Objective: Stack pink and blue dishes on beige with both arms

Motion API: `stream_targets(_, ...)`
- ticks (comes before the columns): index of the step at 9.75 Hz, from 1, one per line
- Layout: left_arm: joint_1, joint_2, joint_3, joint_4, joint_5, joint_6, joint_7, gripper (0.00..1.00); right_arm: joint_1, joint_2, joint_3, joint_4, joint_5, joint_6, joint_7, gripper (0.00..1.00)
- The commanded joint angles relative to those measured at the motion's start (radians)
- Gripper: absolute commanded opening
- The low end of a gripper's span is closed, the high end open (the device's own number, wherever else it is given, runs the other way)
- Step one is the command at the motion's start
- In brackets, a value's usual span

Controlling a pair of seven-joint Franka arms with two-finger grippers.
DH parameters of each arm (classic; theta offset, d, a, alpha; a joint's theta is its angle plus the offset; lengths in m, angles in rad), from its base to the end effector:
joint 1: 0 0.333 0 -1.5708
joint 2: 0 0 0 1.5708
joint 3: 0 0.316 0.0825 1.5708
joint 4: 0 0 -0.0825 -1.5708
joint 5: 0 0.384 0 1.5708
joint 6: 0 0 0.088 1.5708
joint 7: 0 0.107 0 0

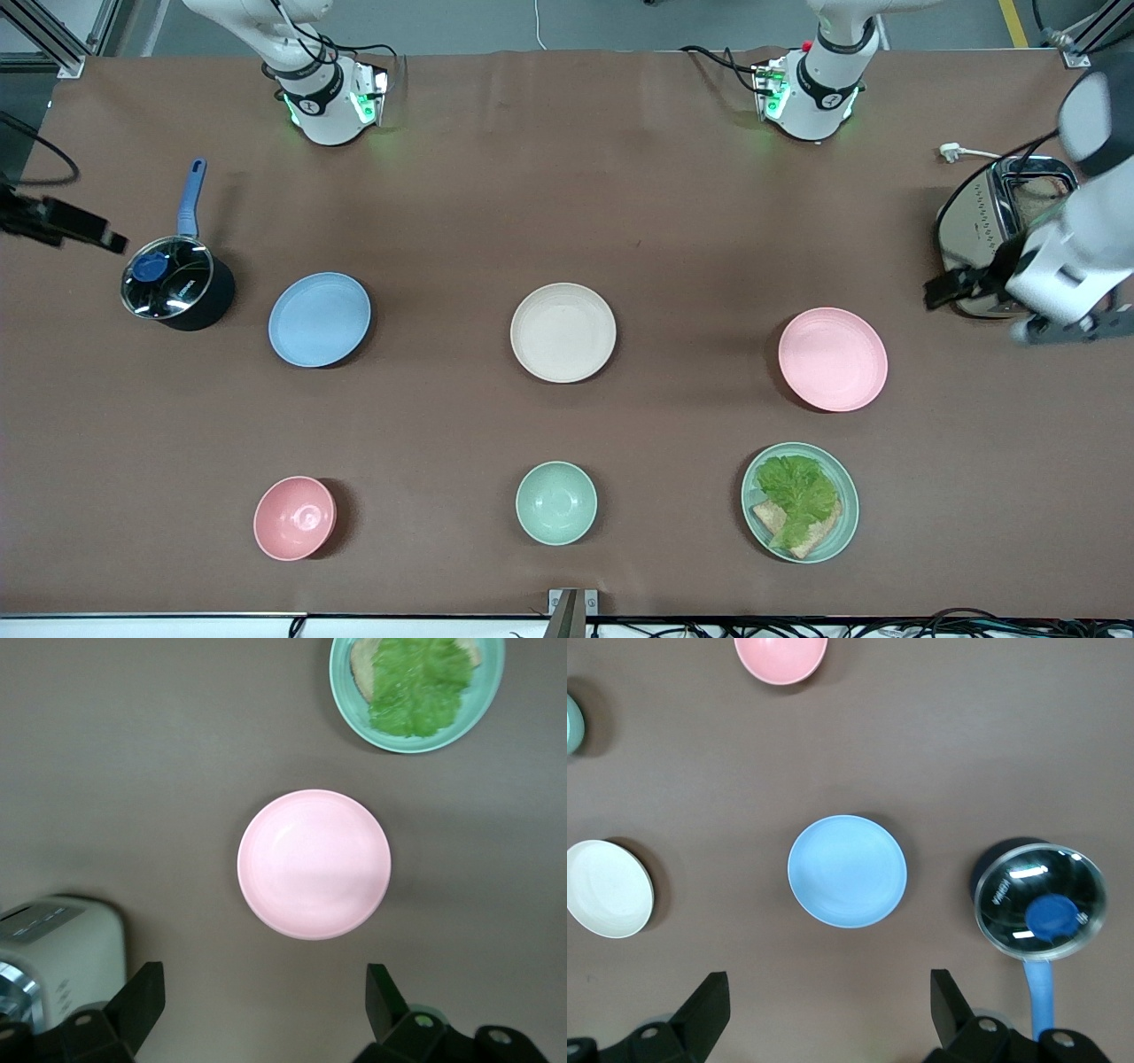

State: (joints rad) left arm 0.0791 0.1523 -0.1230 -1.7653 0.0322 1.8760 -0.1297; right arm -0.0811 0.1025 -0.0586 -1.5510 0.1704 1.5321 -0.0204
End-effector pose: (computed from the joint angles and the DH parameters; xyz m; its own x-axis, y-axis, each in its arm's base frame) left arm 0.6017 -0.0206 0.4700 0.9963 0.0767 -0.0386 0.0761 -0.9970 -0.0168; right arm 0.5756 -0.0604 0.5741 0.9868 -0.1122 -0.1171 -0.1308 -0.9775 -0.1655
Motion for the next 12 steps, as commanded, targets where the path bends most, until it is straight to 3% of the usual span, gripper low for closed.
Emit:
stream_targets(1,0.045,0.033,-0.001,-0.17,-0.017,0.183,0.103,1.0,0.001,0.057,-0.004,-0.146,0.026,0.154,-0.176,1.0)
stream_targets(4,0.152,0.196,-0.01,-0.218,-0.018,0.404,0.298,1.0,0.001,0.094,-0.001,-0.444,0.029,0.528,-0.431,1.0)
stream_targets(5,0.156,0.223,-0.012,-0.252,-0.02,0.483,0.304,1.0,0.001,0.141,0.002,-0.501,0.031,0.646,-0.476,1.0)
stream_targets(7,0.159,0.295,-0.014,-0.264,-0.018,0.558,0.311,0.97,-0.008,0.212,0.003,-0.552,0.107,0.758,-0.634,1.0)
stream_targets(10,0.159,0.351,-0.037,-0.261,-0.018,0.563,0.311,0.62,-0.019,0.305,0.0,-0.575,0.341,0.848,-0.879,1.0)
stream_targets(12,0.159,0.371,-0.037,-0.257,-0.018,0.563,0.311,0.42,-0.022,0.328,0.0,-0.58,0.397,0.858,-0.958,1.0)
